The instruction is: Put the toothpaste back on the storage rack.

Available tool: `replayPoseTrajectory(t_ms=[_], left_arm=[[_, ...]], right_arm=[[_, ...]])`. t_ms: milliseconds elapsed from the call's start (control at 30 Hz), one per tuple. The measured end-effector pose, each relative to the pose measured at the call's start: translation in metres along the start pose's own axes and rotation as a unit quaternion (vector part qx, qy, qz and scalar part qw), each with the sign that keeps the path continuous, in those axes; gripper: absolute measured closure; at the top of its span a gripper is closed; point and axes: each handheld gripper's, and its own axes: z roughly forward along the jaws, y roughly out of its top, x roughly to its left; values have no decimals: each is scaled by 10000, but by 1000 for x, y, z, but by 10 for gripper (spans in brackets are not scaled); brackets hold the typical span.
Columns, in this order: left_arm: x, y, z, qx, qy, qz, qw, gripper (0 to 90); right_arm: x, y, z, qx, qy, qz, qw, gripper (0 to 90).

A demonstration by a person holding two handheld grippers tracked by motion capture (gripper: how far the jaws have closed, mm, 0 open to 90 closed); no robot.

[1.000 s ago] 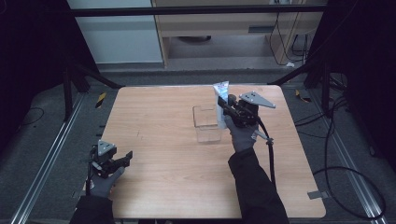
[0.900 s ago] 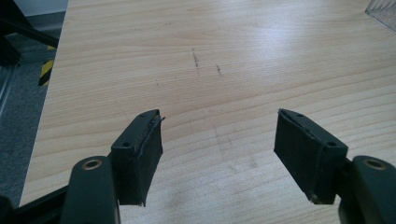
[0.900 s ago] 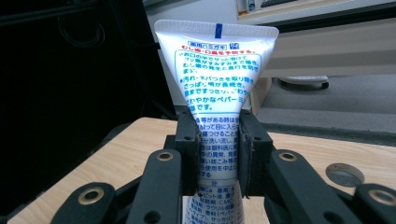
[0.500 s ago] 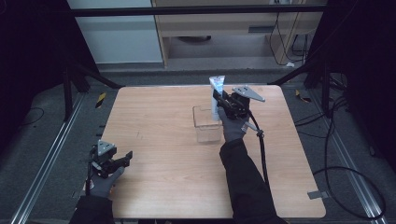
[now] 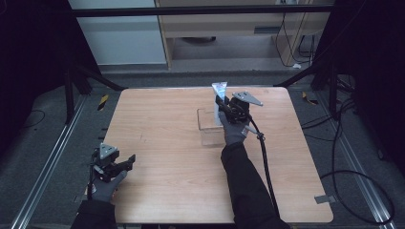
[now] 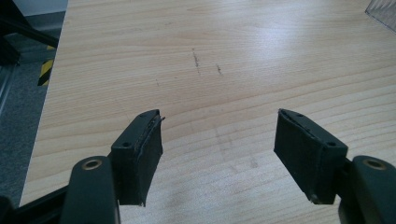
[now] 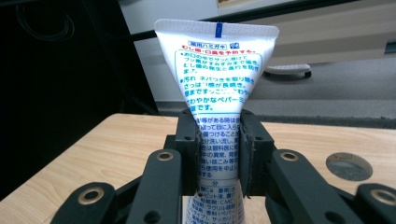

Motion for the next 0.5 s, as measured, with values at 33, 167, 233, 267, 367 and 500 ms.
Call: replayPoseTrajectory(t_ms=[33,167,233,267,367,500], left_arm=[[0,0,0,0,0,0,10000,313],[0,0,0,3,3,-6,10000,313],[0,0,0,-8,4,-8,10000,313],[0,0,0,-8,4,-5,10000,313],[0,0,0,0,5,7,10000,313],[0,0,0,-1,4,2,10000,313]], right_arm=[[-1,-2,1,18,-6,-22,10000,728],[-1,-8,2,73,-30,-41,10000,727],[-1,-13,3,116,-25,-85,9999,725],[-1,-14,4,149,-37,-97,9998,725],[-1,-19,6,183,-63,-139,9997,723],[0,-23,8,299,-110,-236,9992,720]])
